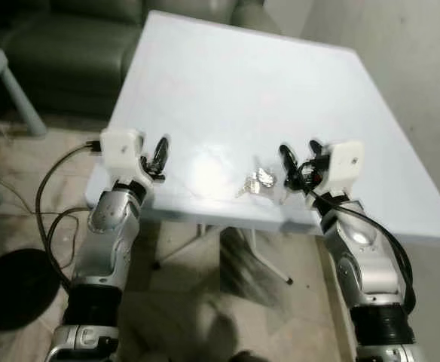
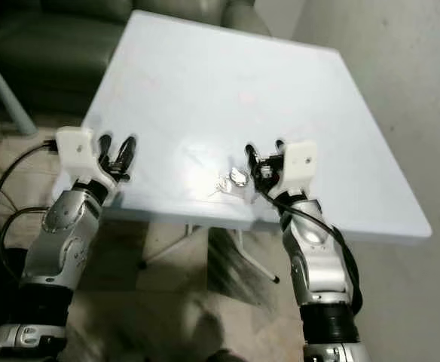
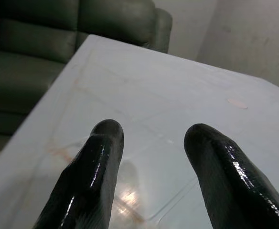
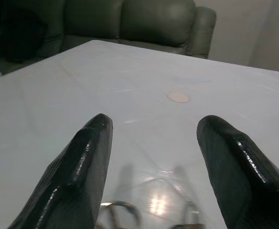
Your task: Hang keys on a hook
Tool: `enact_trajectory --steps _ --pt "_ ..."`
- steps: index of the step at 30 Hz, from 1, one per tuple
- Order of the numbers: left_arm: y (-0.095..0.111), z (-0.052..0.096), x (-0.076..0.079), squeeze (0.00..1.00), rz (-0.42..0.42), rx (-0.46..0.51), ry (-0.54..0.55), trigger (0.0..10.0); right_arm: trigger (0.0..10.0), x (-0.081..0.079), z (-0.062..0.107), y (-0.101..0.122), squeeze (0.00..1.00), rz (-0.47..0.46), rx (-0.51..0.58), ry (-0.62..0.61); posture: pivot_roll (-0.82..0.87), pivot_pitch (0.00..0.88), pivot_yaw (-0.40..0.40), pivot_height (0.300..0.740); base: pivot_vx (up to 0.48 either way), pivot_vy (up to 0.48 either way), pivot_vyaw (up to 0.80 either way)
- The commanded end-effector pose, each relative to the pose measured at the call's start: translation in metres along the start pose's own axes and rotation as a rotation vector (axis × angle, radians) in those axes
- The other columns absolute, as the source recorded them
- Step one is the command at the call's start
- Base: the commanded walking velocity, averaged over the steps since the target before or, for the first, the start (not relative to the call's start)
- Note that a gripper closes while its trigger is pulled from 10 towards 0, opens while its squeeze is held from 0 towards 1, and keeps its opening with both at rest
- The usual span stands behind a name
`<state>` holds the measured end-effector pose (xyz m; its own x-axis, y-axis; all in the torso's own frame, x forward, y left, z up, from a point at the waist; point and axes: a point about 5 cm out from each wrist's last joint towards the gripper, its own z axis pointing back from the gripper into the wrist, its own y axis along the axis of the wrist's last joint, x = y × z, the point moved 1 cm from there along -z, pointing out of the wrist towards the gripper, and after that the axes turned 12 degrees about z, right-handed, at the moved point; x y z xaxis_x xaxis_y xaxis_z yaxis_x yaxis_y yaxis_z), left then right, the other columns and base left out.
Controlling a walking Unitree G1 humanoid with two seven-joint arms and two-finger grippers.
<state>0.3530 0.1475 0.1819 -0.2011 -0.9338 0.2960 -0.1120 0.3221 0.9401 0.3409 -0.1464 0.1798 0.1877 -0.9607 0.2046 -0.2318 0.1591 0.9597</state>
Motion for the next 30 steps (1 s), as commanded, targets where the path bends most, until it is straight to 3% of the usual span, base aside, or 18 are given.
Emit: enact_trajectory --steps 1,15,30 --pt "-0.004 -0.001 0.011 0.00 -0.002 -0.018 -0.029 10.0 10.0 0.010 0.005 -0.003 0.00 0.005 -0.012 -0.034 0.06 0.167 -0.095 0.740 0.000 0.000 0.00" --pt "-0.006 -0.001 0.012 0.00 -0.018 -0.029 -0.029 10.0 10.0 0.010 0.005 -0.004 0.00 0.013 -0.014 -0.030 0.06 0.175 -0.095 0.740 0.000 0.000 0.00" --pt "-0.027 0.011 0.045 0.00 -0.044 -0.088 -0.137 10.0 10.0 0.001 -0.007 -0.022 0.00 0.051 -0.151 -0.044 0.07 0.199 -0.106 0.740 0.000 0.000 0.00"
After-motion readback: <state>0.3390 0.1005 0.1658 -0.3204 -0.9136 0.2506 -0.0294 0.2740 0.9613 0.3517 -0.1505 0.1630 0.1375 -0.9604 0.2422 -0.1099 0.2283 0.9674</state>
